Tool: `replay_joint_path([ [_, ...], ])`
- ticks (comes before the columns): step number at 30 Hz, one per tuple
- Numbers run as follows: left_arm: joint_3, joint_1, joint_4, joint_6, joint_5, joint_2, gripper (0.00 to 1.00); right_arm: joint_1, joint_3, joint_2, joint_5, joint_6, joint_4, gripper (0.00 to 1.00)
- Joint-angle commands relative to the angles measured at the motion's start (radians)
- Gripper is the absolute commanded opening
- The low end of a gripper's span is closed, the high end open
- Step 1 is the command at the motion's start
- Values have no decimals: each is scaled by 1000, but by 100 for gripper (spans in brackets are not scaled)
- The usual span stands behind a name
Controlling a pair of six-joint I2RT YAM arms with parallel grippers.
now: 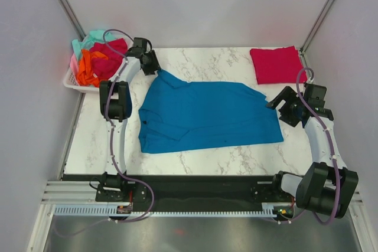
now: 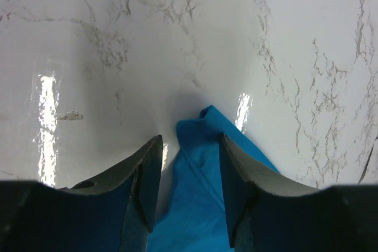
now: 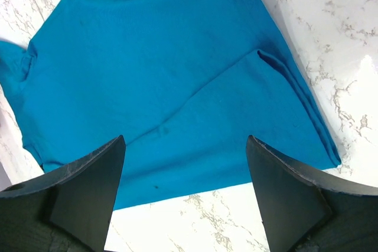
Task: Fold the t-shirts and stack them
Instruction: Fold the tshirt
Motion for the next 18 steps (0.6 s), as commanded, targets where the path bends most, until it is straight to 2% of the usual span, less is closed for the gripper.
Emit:
replay_joint_path([
  [1,-23,-5,37,2,37,2,50,3,29,2,15,-19,23,91],
  [2,-26,-5,46,-1,46,3,49,3,28,4,17,-19,22,91],
  [5,-31,-5,68,-6,66,11,36,3,26,5,32,-22,25,91],
  [6,-31,-5,71,-6,65,8,30,3,29,5,35,-21,25,91],
  [7,-34,-5,77,-6,65,7,17,5,31,7,37,-18,29,91],
  [8,-34,-5,80,-7,65,2,13,9,32,11,38,-16,44,91],
  [9,-37,-4,82,-15,66,-4,3,20,34,16,43,-9,60,91],
  [12,-52,-4,72,-44,89,-74,2,112,75,71,95,16,120,92],
  [14,-77,-4,56,-61,88,-133,2,181,162,163,142,19,121,92],
  [18,-201,-4,-3,-72,102,-355,2,224,335,324,207,14,129,87],
])
